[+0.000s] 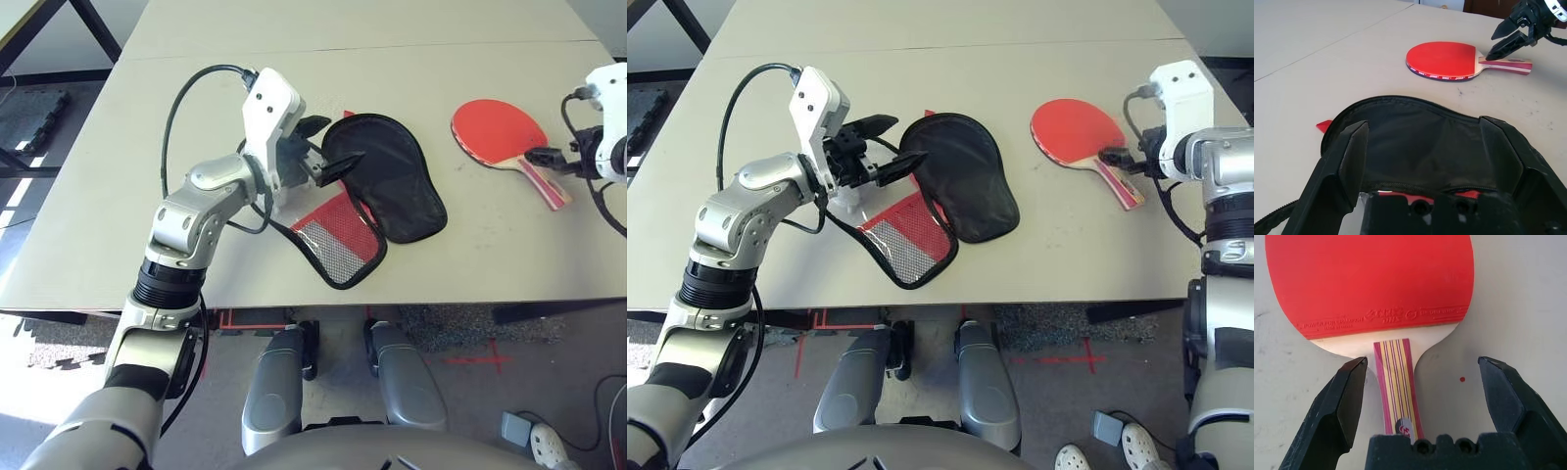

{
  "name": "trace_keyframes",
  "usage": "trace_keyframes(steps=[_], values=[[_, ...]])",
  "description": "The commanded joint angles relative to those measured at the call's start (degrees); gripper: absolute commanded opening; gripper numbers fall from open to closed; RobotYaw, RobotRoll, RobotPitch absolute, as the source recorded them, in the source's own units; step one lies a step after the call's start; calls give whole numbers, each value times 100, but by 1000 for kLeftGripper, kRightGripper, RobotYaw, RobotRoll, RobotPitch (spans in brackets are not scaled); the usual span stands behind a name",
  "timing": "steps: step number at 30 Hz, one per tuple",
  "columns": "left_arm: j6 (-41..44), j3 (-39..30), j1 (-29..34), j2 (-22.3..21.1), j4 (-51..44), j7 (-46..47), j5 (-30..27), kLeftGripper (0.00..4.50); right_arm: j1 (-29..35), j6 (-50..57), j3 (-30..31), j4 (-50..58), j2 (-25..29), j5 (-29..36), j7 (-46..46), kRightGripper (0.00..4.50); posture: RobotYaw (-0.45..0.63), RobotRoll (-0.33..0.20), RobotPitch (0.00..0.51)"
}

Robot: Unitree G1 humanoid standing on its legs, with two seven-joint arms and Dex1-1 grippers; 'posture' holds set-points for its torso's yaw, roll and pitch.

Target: Store the ping-pong paddle in its case and zip it.

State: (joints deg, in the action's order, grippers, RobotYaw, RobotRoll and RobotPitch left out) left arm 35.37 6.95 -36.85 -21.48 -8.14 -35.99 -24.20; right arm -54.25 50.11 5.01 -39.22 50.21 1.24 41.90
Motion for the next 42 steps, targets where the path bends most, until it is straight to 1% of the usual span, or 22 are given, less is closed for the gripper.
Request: trace_keyframes(steps=[1, 8, 12, 14, 15, 22, 23, 26, 31, 34, 36, 40, 42], values=[[3, 71, 125, -21, -60, -45, 106, 4500, -117, 4, 215, -346, -138, -174, 114, 4483, -23, 0, 220], [7, 87, 154, -23, -72, -44, 160, 4500, -179, 52, 504, -768, -404, -389, 350, 4483, -10, 0, 217], [15, 91, 183, -14, -105, -40, 182, 4500, -75, -5, 518, -765, -465, -459, 366, 4483, -9, 0, 215], [9, 99, 188, -5, -108, -43, 200, 4500, -6, -54, 515, -698, -471, -480, 364, 4131, -10, 0, 213], [6, 103, 186, -2, -104, -50, 209, 4500, 36, -75, 521, -633, -466, -483, 379, 3872, -12, 0, 214], [-21, 122, 171, 5, -45, -92, 254, 4500, 347, -55, 321, 88, -295, -394, 378, 1366, -24, 0, 214], [-31, 125, 174, 5, -35, -99, 262, 4500, 390, -73, 262, 194, -276, -376, 350, 1194, -24, 0, 214], [-77, 131, 172, 0, 12, -116, 290, 4500, 501, -88, 49, 534, -255, -283, 244, 1191, -28, 0, 214], [-126, 121, 149, -1, 64, -124, 325, 4500, 714, 59, -455, 1354, -390, 7, 10, 1191, -27, 0, 213], [-137, 98, 154, -7, 70, -117, 341, 4500, 822, 275, -866, 1870, -603, 202, -347, 1182, -22, 0, 214], [-132, 80, 161, -7, 61, -106, 347, 4500, 924, 476, -1029, 2272, -737, 319, -481, 1181, -21, 0, 216], [-129, 67, 204, -19, 24, -91, 367, 4500, 1243, 974, -1180, 3441, -1149, 557, -776, 1178, -15, 0, 220], [-134, 67, 209, -21, 25, -87, 380, 4500, 1329, 1220, -1200, 3829, -1325, 639, -932, 1177, -12, 0, 222]])
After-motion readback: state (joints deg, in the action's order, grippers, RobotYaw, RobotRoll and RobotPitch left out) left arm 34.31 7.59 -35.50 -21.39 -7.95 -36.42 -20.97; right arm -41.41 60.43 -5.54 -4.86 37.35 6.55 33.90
